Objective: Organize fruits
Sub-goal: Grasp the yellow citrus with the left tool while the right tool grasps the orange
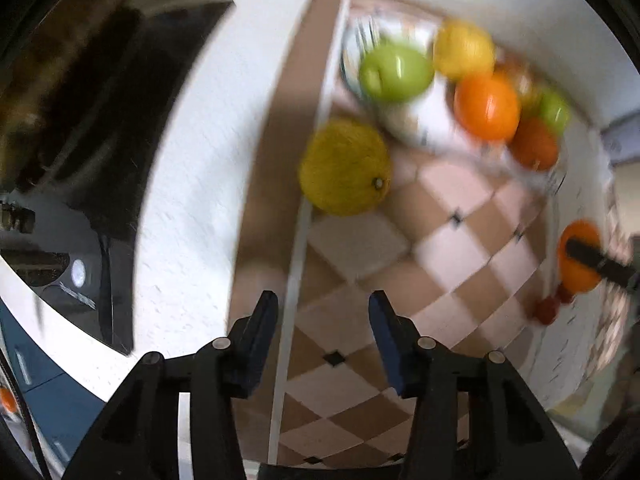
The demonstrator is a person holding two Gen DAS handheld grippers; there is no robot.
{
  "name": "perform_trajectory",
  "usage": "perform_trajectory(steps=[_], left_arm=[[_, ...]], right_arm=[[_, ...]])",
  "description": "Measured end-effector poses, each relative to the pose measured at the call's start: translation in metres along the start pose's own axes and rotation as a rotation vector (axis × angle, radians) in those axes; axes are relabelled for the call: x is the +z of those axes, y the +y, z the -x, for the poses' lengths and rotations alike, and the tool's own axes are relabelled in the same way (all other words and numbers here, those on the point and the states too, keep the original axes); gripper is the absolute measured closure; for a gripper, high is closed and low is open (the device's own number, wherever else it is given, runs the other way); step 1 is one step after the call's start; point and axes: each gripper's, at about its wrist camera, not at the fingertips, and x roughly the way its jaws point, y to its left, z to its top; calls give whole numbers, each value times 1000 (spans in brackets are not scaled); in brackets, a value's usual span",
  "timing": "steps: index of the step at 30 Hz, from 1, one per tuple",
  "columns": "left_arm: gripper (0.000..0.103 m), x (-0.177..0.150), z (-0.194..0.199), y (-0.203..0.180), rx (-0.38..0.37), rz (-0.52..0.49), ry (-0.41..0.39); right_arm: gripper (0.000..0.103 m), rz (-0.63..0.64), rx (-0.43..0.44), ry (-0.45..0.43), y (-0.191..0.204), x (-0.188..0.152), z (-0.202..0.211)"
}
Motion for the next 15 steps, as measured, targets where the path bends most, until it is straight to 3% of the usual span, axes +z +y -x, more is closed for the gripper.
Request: perform_trajectory(steps=[2, 6, 12, 15], left_arm=[[52, 13, 14, 10, -31, 57, -44], [51, 44, 18, 19, -63, 117, -72], [50, 84, -10, 3, 15, 28, -33], [50, 95, -16, 0, 84, -36, -60]], right_arm=[[37, -2, 2, -9, 2, 3, 2], [37, -18, 9, -24, 2, 10, 3], [37, -33, 4, -27, 0, 16, -1], [37, -33, -2, -24, 2, 17, -5]])
